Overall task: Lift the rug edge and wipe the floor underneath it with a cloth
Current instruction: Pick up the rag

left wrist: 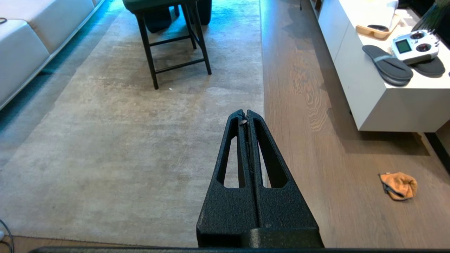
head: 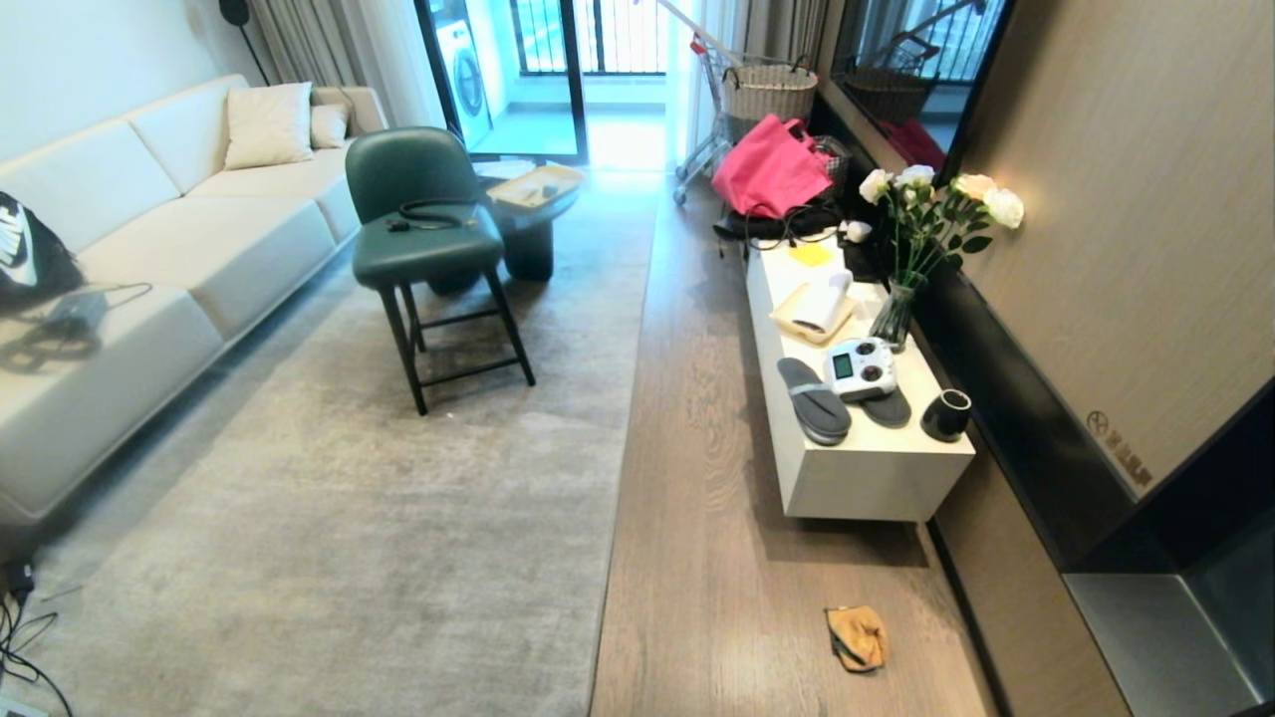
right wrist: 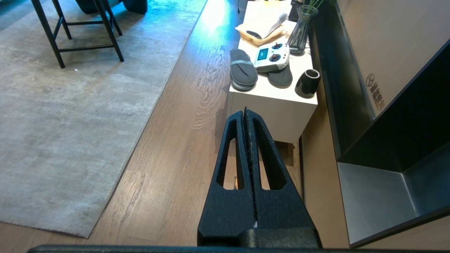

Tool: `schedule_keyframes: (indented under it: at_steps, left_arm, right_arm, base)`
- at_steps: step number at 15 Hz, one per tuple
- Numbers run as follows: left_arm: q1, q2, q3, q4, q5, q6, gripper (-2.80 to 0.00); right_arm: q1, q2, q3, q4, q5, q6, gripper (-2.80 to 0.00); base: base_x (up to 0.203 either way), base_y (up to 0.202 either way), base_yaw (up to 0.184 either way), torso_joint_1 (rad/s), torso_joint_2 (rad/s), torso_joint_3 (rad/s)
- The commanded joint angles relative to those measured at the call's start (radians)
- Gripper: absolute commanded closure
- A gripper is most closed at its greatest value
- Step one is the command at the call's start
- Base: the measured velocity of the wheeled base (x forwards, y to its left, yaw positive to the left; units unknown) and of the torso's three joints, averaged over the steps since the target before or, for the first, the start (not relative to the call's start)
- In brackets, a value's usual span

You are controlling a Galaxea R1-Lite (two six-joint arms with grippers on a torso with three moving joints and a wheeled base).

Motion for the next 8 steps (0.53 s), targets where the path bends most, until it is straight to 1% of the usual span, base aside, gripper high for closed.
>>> schedule_keyframes:
  at_steps: [1,8]
  left_arm:
    - [0.000,0.000,0.000,0.001,0.000,-0.001,0.00]
    - [0.000,0.000,0.000,0.000,0.000,-0.001,0.00]
  right_arm:
    - [0.000,0.001,0.000,0.000,0.001,-0.001,0.00]
    - [0.000,0.001,0.000,0.000,0.001,-0.001,0.00]
  base:
    - [0.000,0.000,0.000,-0.134,0.31,0.190]
    - [0.000,0.000,0.000,-0.139,0.36,0.217]
